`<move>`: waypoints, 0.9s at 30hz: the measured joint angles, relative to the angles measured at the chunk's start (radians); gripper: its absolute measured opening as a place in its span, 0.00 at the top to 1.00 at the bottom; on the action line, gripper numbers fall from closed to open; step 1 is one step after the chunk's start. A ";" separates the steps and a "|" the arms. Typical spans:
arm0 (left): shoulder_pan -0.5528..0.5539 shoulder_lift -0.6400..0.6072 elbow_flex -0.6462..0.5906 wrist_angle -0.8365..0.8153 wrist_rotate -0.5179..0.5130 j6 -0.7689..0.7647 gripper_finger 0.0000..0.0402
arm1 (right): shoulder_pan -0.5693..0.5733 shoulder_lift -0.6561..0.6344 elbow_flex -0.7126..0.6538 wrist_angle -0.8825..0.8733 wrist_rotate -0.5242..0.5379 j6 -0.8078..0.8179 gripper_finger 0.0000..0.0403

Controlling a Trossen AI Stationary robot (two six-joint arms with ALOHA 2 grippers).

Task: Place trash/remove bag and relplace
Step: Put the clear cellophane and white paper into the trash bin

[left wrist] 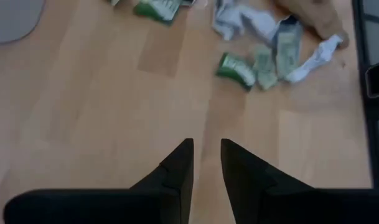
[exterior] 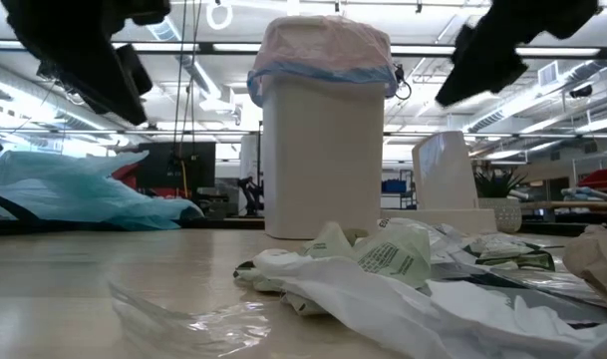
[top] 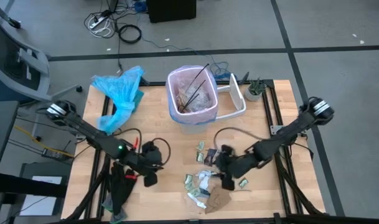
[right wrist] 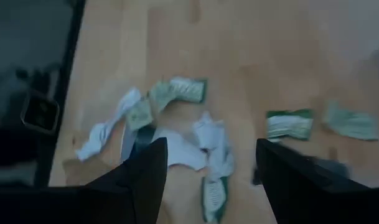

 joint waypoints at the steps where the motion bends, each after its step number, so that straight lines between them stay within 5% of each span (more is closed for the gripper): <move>1: 0.000 -0.017 -0.017 -0.007 0.000 0.015 0.78 | -0.006 0.043 0.034 -0.029 -0.018 -0.010 0.43; 11: -0.001 -0.041 -0.030 -0.075 0.080 0.041 0.78 | -0.040 0.352 0.321 -0.207 -0.070 -0.072 0.42; 27: -0.073 -0.060 -0.030 -0.216 0.085 0.117 0.78 | -0.096 0.529 0.373 -0.246 -0.174 -0.039 0.42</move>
